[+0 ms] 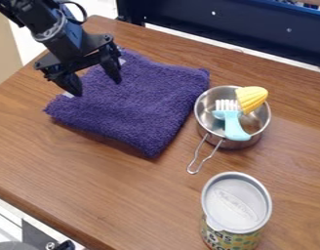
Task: Move the purple cloth to the bottom of the table
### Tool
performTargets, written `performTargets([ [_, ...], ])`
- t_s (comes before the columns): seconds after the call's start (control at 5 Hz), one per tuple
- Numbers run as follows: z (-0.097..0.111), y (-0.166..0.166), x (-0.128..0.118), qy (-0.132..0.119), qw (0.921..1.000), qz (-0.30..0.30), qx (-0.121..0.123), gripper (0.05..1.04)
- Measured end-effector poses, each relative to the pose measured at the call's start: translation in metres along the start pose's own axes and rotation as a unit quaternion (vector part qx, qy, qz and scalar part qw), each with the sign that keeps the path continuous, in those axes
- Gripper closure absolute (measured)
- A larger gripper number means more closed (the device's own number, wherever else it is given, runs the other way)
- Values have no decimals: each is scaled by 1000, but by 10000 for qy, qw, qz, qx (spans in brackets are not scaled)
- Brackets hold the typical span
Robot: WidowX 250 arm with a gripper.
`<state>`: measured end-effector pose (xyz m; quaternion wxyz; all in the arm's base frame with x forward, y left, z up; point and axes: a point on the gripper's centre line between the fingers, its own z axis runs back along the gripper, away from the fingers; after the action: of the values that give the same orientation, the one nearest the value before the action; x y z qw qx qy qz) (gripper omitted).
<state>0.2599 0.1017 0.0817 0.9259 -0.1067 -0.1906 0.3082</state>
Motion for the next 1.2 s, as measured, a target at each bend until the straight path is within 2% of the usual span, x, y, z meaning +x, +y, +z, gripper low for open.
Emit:
performTargets([
  [0.2, -5, 2, -5, 122, 9999, 40, 31, 83],
  [0.4, -14, 0, 3, 62, 9996, 130, 229, 83],
  [0.6, -12, -13, 19, -109, 9993, -26, 354, 115],
  [0.8, -12, -24, 25, -257, 9958, -659, 577, 377],
  [1.0, -26, -27, 28, -185, 9869, -1326, 899, 673],
  [1.2, -35, -30, 30, 294, 9799, -1856, 667, 899],
])
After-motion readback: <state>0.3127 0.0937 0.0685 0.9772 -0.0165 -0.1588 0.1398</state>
